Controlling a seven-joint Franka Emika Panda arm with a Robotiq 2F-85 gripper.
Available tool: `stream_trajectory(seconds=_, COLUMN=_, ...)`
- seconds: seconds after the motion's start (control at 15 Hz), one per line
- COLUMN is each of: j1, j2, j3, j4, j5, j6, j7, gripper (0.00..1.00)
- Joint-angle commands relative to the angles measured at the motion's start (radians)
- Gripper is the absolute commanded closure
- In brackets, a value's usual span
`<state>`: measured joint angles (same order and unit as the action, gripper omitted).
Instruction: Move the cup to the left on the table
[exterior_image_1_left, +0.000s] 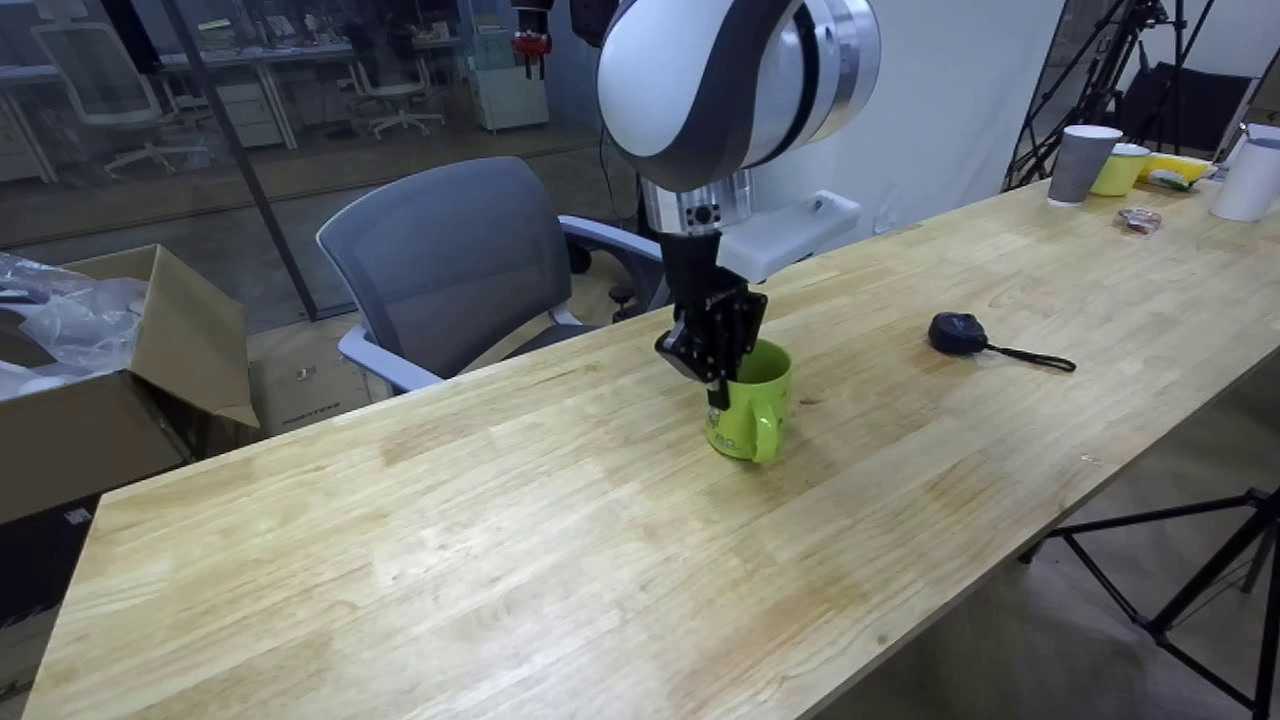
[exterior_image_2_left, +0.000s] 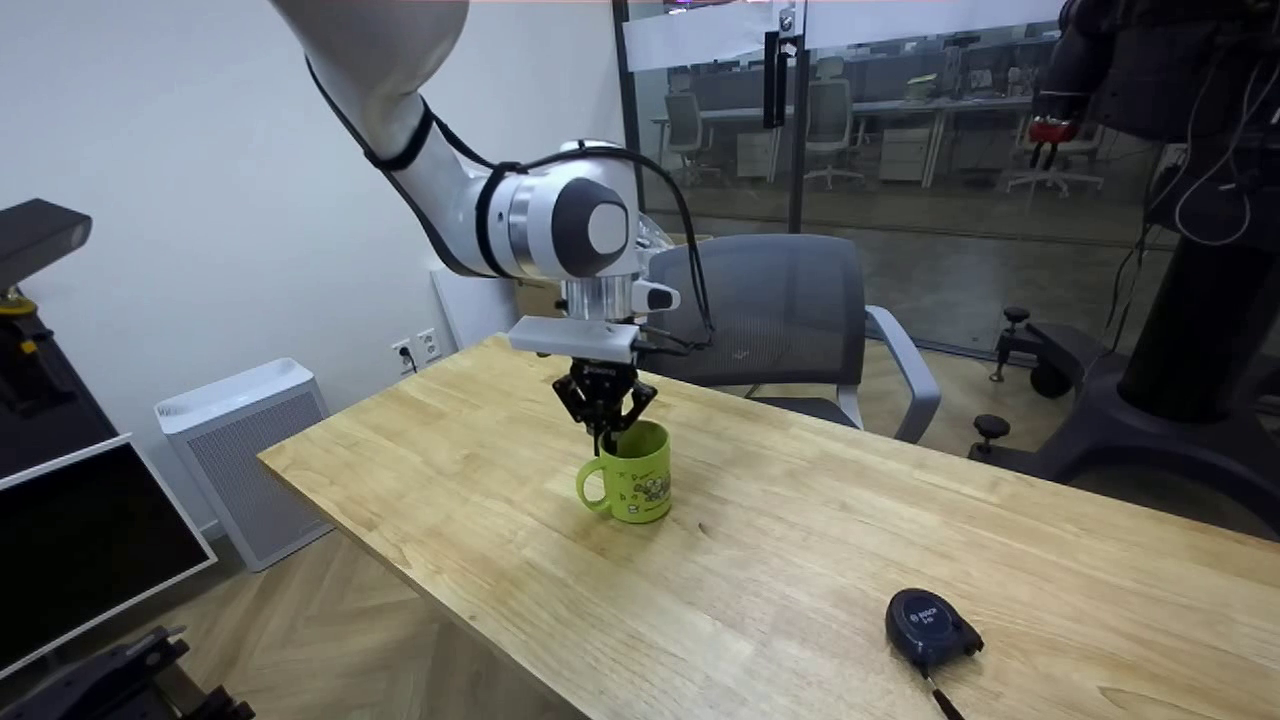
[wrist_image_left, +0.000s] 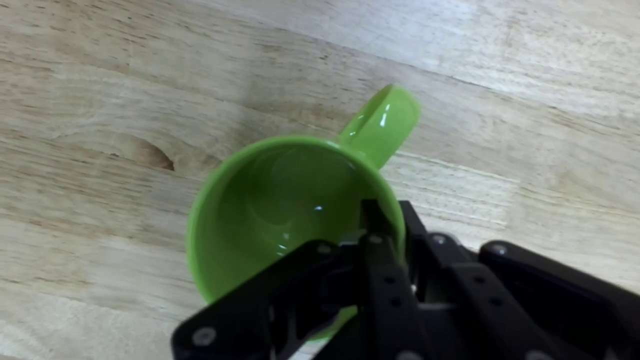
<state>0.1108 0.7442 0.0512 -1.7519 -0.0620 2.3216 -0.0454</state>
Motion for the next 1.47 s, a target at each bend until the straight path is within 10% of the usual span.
stream_trajectory(seconds=0.0, j1=0.008, j2=0.015, j3=-0.011, j4=0.053, j5=-0.015, j6=-0.045, j7=0.018, gripper=0.97)
stream_trajectory(seconds=0.13, j1=0.008, j2=0.021, j3=-0.016, j4=0.061, j5=-0.017, j6=-0.049, j7=0.022, gripper=0.94)
stream_trajectory(seconds=0.2, j1=0.009, j2=0.023, j3=-0.018, j4=0.065, j5=-0.017, j6=-0.052, j7=0.024, gripper=0.65)
stream_trajectory(seconds=0.87, j1=0.009, j2=0.026, j3=-0.038, j4=0.101, j5=-0.029, j6=-0.104, j7=0.034, gripper=0.04)
stream_trajectory(seconds=1.4, j1=0.057, j2=-0.036, j3=-0.039, j4=0.171, j5=-0.059, j6=-0.18, j7=0.067, gripper=0.0)
